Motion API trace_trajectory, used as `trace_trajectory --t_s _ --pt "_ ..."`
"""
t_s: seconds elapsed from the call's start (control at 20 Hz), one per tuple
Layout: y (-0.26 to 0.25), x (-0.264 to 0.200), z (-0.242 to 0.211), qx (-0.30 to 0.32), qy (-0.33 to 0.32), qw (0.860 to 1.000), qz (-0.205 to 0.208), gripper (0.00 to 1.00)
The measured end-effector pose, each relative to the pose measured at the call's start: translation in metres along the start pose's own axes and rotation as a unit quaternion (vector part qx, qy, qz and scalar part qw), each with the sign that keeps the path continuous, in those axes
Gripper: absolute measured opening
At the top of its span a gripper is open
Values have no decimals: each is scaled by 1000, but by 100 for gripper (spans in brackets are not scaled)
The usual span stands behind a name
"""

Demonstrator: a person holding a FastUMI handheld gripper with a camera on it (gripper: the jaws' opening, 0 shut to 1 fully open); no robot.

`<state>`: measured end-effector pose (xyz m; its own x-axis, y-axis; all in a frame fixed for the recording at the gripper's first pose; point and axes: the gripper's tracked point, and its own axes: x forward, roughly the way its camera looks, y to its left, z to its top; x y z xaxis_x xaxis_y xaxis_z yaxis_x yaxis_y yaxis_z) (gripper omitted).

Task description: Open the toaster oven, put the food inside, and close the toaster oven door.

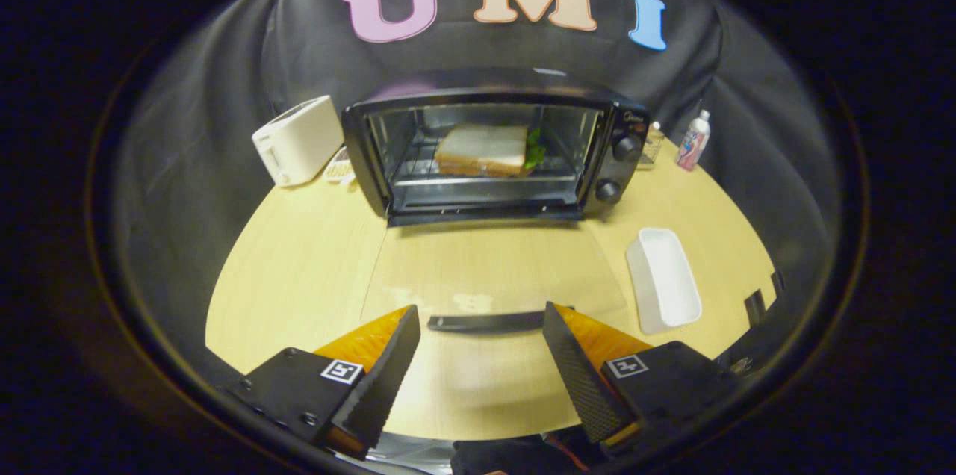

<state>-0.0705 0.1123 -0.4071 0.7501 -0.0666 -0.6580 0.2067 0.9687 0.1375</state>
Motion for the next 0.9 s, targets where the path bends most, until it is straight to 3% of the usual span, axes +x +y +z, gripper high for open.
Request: trace_trajectory --t_s 0.4,0.9 --pt "-1 28 -41 -9 48 999 -5 100" --pt "4 52 -41 -24 68 997 -28 100"
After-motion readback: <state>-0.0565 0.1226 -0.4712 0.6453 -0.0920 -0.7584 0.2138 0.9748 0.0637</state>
